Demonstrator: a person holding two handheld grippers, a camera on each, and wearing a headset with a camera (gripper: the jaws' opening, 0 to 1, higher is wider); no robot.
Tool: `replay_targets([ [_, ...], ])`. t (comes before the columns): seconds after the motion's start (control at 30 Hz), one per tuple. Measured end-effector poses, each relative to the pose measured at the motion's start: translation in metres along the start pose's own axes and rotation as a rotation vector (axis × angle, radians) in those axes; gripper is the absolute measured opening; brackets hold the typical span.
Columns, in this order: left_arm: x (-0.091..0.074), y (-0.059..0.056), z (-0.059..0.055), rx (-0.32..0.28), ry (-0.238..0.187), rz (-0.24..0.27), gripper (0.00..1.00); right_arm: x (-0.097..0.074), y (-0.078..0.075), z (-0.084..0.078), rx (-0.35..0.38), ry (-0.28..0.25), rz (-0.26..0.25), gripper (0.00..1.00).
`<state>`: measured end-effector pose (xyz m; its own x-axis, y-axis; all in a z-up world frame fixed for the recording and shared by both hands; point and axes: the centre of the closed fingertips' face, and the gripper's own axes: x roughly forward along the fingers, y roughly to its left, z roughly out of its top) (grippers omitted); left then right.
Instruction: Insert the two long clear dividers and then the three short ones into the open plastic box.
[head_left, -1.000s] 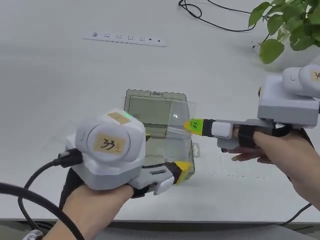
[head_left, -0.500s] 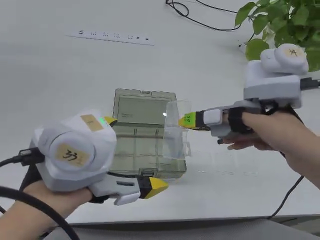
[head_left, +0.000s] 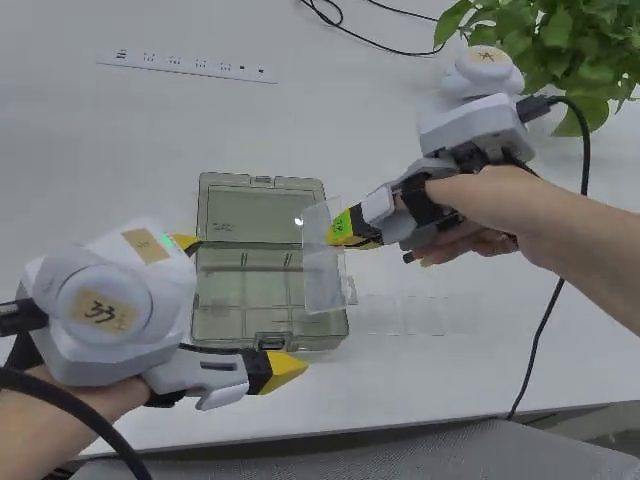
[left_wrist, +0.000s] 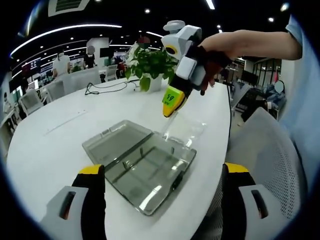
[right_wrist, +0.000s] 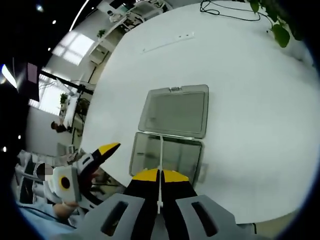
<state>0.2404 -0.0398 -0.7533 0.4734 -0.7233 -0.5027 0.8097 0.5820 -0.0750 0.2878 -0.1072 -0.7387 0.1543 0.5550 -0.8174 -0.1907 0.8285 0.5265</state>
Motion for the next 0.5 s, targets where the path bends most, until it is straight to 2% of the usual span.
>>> replay_targets([
  [0.13, -0.001, -0.002, -0.002, -0.003, 0.002, -0.003, 0.99, 0.006, -0.005, -0.004, 0.039, 0.05, -0.023, 0.02],
  [0.4, -0.002, -0.004, -0.005, -0.02, -0.004, -0.005, 0.98, 0.019, -0.009, -0.008, 0.074, 0.118, -0.068, 0.02],
  [0.5, -0.002, -0.005, -0.006, -0.022, -0.005, -0.003, 0.98, 0.029, -0.016, -0.004, 0.079, 0.146, -0.09, 0.02],
])
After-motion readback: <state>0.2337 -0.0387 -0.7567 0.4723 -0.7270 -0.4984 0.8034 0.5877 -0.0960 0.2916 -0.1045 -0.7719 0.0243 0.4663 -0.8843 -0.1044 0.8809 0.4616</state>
